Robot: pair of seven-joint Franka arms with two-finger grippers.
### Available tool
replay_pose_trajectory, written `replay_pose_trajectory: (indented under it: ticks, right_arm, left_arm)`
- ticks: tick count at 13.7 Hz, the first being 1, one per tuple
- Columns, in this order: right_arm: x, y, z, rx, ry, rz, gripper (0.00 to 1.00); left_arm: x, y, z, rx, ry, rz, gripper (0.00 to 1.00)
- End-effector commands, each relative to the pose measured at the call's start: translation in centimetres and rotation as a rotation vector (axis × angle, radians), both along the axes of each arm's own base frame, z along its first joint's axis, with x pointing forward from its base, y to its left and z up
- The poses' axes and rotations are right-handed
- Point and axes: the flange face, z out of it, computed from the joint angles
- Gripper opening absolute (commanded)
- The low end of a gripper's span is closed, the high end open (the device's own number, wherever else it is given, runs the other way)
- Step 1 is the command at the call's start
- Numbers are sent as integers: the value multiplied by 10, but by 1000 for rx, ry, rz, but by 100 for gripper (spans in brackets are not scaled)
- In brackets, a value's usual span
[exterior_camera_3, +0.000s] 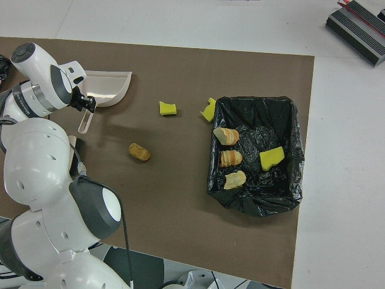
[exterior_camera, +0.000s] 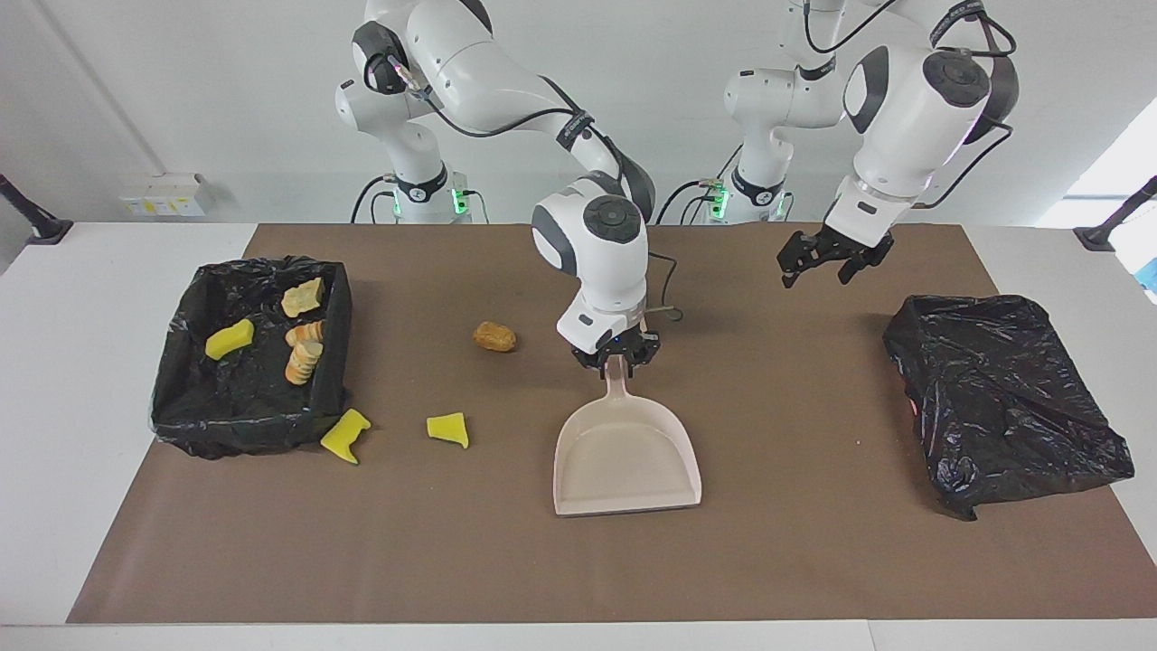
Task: Sweep and dump trash in bin
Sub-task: 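Set the dustpan down with the right gripper while the left gripper withdraws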
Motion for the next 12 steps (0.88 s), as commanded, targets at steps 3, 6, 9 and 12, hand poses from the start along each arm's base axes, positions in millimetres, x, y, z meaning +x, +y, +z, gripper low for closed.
replay_pose_trajectory:
  ticks: [3, 6, 9, 12]
  right_arm:
    - [-20, -12, 55, -16, -17, -25, 100]
    - [-53, -30, 80, -27, -16, -17, 100]
    - [-95, -31, 79, -46, 4, 6, 100]
    - [-142, -12, 75, -58, 20, -22, 100]
  left_arm:
    - [9, 33, 42, 13, -32, -40, 100]
    - [17, 47, 55, 11, -81, -42, 100]
    - [29, 48, 52, 6, -110, -36, 100]
    - [54, 46, 75, 7, -156, -35, 100]
